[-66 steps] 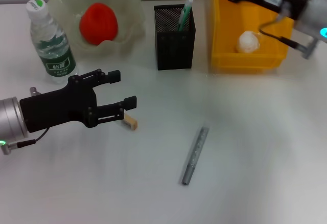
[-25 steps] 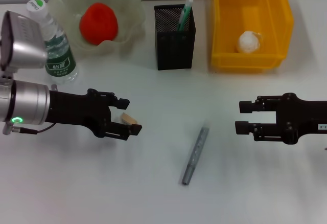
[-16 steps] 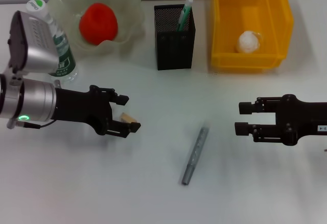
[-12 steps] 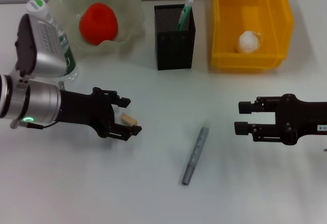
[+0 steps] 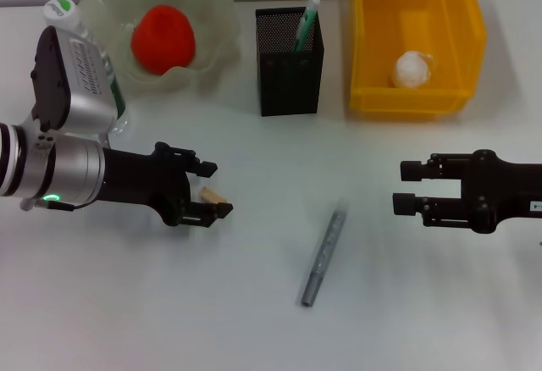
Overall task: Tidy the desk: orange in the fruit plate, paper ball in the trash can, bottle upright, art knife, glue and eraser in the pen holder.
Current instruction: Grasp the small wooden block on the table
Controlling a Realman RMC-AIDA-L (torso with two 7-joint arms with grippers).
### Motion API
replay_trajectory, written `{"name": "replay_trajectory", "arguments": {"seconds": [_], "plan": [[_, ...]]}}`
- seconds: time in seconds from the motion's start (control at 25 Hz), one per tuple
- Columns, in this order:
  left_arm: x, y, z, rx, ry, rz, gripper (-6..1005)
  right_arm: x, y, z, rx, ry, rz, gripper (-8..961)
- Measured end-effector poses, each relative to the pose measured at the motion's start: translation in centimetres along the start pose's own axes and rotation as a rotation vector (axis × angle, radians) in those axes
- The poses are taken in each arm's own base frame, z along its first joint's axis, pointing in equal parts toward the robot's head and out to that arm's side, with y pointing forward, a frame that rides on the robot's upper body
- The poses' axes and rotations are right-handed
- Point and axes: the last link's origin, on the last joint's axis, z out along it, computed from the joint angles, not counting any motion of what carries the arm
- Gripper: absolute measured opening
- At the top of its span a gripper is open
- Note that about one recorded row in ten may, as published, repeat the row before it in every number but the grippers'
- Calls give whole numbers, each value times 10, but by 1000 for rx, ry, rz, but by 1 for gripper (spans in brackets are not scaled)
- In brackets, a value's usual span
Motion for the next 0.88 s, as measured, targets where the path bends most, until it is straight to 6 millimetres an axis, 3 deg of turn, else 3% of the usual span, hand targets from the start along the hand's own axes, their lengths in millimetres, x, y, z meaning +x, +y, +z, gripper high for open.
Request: {"name": "replay_trajectory", "arguments": {"seconds": [0.12,0.28,0.88], "plan": [[-1,0,0,1,-2,3,783,0,0,0,1,-1,3,627],[-2,0,0,4,-6,6,549,0,0,0,1,0,6,627],[-8,-1,4,17,-22,-17,545,2,1,-1,2,2,13,626]]}}
